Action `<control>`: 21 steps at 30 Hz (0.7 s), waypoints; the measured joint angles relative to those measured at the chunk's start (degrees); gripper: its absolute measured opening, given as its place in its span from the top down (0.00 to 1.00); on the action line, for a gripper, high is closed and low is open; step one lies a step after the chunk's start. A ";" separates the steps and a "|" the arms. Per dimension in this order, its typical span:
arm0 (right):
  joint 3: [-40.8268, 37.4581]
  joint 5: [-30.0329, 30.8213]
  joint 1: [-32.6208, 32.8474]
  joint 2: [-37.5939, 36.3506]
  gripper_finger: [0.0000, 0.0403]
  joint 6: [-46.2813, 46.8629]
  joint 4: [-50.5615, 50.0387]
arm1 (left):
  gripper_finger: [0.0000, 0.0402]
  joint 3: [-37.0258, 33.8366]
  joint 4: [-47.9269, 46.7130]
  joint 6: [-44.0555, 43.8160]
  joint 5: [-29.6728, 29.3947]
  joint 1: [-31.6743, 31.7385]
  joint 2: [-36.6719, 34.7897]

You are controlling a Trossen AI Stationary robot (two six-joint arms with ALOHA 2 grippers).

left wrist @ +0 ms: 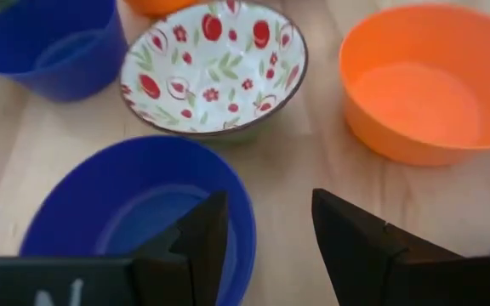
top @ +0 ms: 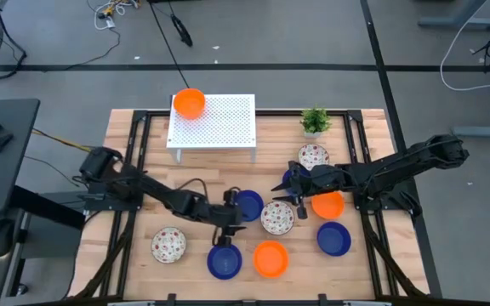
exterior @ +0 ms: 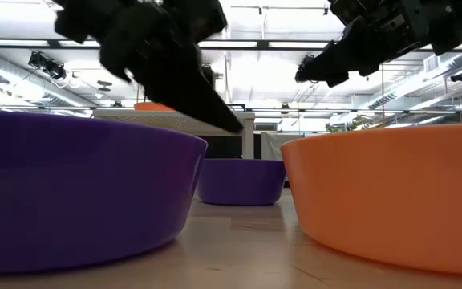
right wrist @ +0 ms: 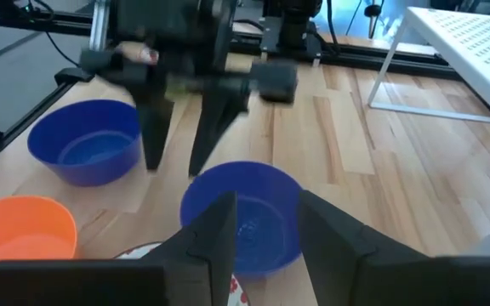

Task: Pick & Place Mini bowls
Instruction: Put the blue bowl on the shelf

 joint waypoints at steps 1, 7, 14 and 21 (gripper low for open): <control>0.00 0.00 0.00 0.00 0.68 0.00 0.20 | 0.56 0.71 -0.46 0.19 0.10 0.24 0.91; 0.00 0.00 0.00 0.00 0.68 0.00 0.08 | 0.56 3.99 -5.31 -2.15 4.43 2.03 3.92; 0.00 0.00 0.00 0.00 0.68 0.00 -0.03 | 0.67 4.67 -10.52 -4.59 4.54 3.86 4.51; 0.00 -0.02 0.00 0.00 0.68 0.00 -0.05 | 0.88 4.69 -10.43 -4.50 4.99 4.71 4.49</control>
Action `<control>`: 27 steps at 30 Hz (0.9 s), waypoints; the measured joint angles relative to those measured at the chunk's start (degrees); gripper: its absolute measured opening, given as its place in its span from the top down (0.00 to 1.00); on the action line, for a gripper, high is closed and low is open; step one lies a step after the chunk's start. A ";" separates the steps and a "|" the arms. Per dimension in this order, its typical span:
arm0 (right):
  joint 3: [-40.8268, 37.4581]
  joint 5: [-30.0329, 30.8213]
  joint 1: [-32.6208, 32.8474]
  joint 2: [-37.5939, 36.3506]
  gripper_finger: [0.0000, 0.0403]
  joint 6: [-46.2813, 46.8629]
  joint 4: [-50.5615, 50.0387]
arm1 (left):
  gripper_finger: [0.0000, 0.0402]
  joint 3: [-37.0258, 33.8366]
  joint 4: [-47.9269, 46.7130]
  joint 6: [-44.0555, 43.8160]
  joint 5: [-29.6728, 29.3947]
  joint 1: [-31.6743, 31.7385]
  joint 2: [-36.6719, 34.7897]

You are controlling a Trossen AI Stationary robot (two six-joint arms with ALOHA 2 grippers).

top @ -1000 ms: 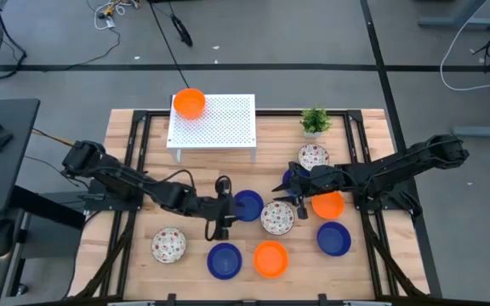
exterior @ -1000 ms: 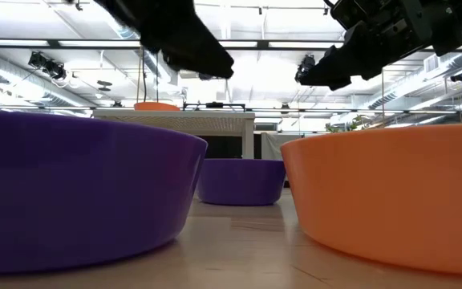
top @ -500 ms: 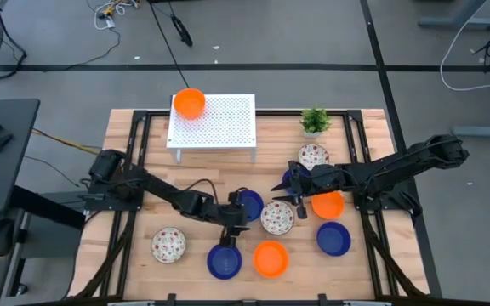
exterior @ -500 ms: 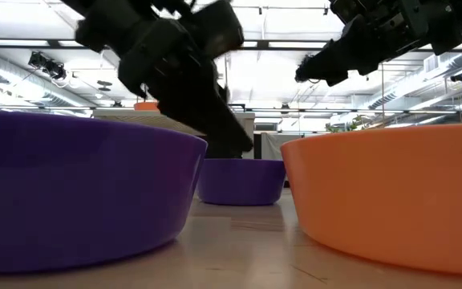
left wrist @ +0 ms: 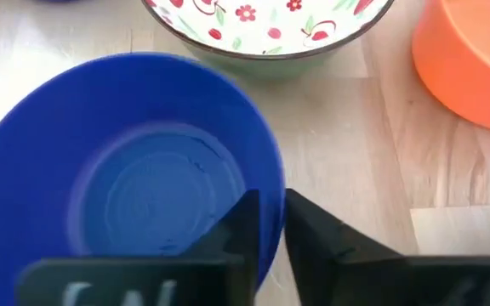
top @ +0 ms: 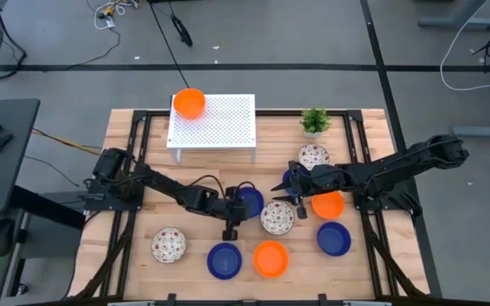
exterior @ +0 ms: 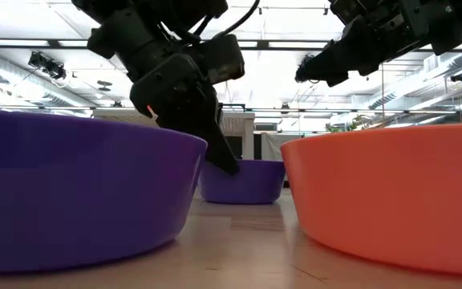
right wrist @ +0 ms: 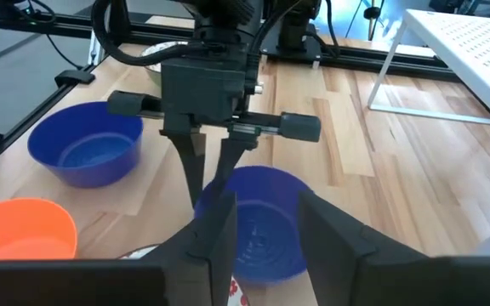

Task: Pick & Place Mini bowls
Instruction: Put the blue bowl on the shelf

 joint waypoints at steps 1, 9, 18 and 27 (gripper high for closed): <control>0.00 0.00 0.00 0.00 0.68 0.00 -0.01 | 0.92 0.00 -0.03 0.00 0.00 0.00 0.00; 0.00 0.00 0.00 0.00 0.68 -0.02 -0.02 | 0.98 5.52 -9.25 -0.03 2.02 -1.68 -1.51; 0.00 0.00 0.00 0.00 0.68 -0.02 -0.37 | 0.99 25.87 -38.86 1.39 -3.66 -3.01 -5.73; 0.02 0.00 0.00 0.07 0.68 -0.02 0.46 | 0.99 39.37 -51.09 5.87 -16.65 8.41 -7.51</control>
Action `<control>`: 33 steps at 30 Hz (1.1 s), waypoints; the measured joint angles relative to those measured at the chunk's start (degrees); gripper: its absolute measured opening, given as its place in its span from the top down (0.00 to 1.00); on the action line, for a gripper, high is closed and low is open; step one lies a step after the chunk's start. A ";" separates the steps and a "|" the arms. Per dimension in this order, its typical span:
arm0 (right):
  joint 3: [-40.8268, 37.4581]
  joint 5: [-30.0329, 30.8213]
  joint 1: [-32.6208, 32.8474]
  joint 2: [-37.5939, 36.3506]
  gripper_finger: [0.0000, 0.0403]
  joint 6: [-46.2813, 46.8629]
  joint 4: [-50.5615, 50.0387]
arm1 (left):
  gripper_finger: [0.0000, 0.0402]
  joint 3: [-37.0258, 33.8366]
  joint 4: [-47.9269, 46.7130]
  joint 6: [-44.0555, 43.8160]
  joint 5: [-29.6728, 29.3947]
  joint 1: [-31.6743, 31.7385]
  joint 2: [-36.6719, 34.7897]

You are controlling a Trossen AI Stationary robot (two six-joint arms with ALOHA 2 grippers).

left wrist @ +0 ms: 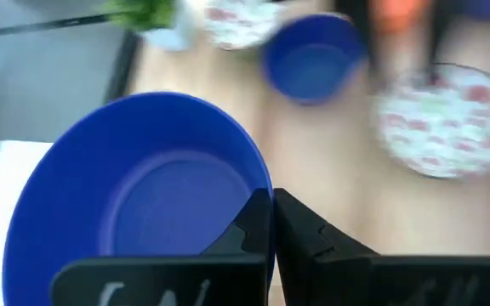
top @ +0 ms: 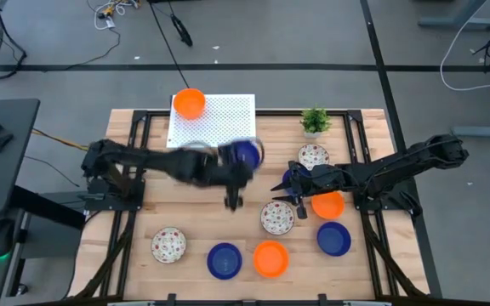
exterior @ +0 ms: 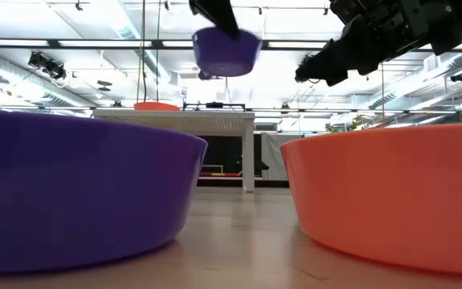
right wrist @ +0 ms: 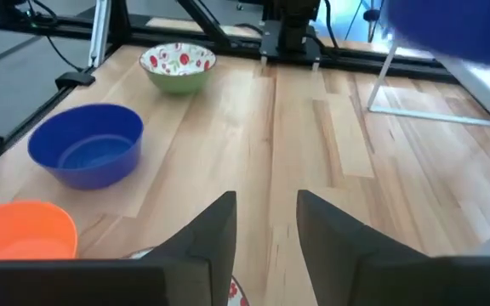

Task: Pick & Place Mini bowls
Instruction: Put the blue bowl on the shelf

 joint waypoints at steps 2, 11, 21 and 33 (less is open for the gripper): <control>0.00 0.00 0.00 0.02 0.68 0.00 -0.22 | 0.99 0.22 3.06 1.92 1.15 4.90 -0.06; 0.00 0.00 0.00 0.02 0.68 0.00 -0.23 | 0.98 0.04 10.20 7.39 11.89 25.01 3.02; 0.00 -0.02 0.00 0.02 0.68 0.00 -1.00 | 0.98 0.15 14.57 6.11 18.92 34.50 6.35; 0.00 -0.02 0.01 0.02 0.68 0.00 -0.65 | 0.96 0.04 14.60 6.12 20.99 34.23 9.04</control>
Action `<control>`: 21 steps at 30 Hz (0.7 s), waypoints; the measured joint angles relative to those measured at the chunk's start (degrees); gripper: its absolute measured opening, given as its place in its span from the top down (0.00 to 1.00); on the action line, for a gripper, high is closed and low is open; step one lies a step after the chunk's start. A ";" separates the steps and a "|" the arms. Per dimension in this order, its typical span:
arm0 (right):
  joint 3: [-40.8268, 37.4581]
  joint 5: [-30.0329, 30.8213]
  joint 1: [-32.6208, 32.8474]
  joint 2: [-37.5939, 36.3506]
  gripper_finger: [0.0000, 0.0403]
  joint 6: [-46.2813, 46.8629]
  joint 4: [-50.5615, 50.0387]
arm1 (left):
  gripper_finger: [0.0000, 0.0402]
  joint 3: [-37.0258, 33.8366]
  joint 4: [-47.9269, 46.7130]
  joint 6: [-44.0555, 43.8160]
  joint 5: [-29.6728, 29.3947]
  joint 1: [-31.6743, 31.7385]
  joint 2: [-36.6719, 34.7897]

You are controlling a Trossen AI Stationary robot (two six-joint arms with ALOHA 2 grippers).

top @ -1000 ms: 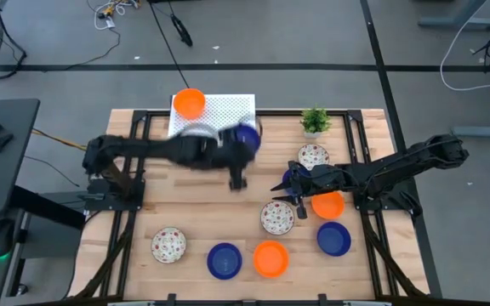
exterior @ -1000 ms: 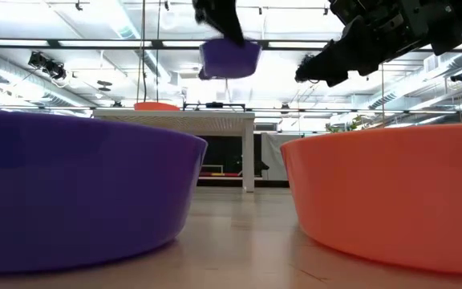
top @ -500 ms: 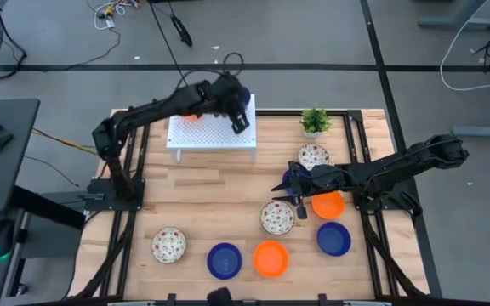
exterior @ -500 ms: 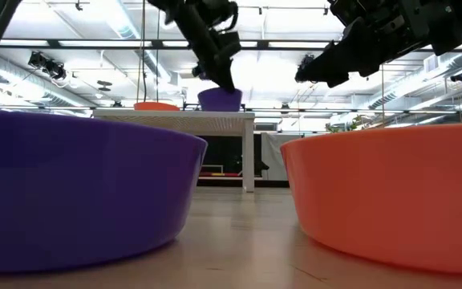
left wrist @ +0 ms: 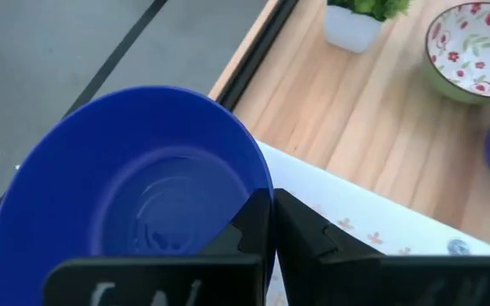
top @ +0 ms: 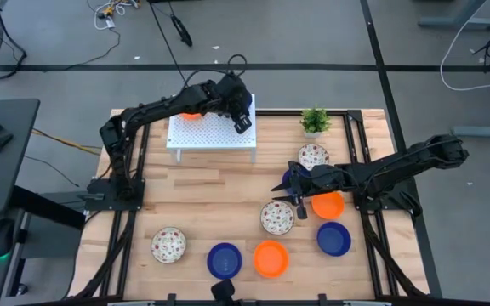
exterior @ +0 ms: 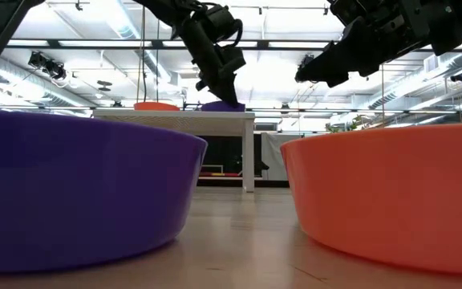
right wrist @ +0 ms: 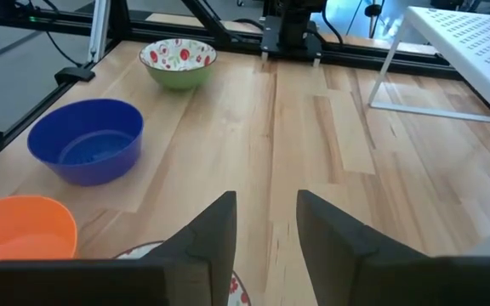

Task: Pick & Place Mini bowls
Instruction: Put the blue bowl on the shelf, then put the red pattern bowl on the shelf

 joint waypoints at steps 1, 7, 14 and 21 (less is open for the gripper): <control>0.00 0.00 -0.01 0.00 0.68 0.00 0.02 | 0.95 0.00 -0.02 -0.01 0.02 -0.04 0.00; 0.00 0.00 0.02 0.00 0.68 0.00 0.15 | 0.95 0.02 -0.39 -0.03 0.04 -0.09 0.43; 0.00 -0.01 -0.01 0.00 0.68 0.00 0.16 | 0.85 0.02 -1.80 -1.41 0.00 -0.13 0.57; 0.00 -0.02 -0.01 0.00 0.68 0.00 0.17 | 0.61 0.00 -2.10 -1.99 0.73 -0.50 -1.68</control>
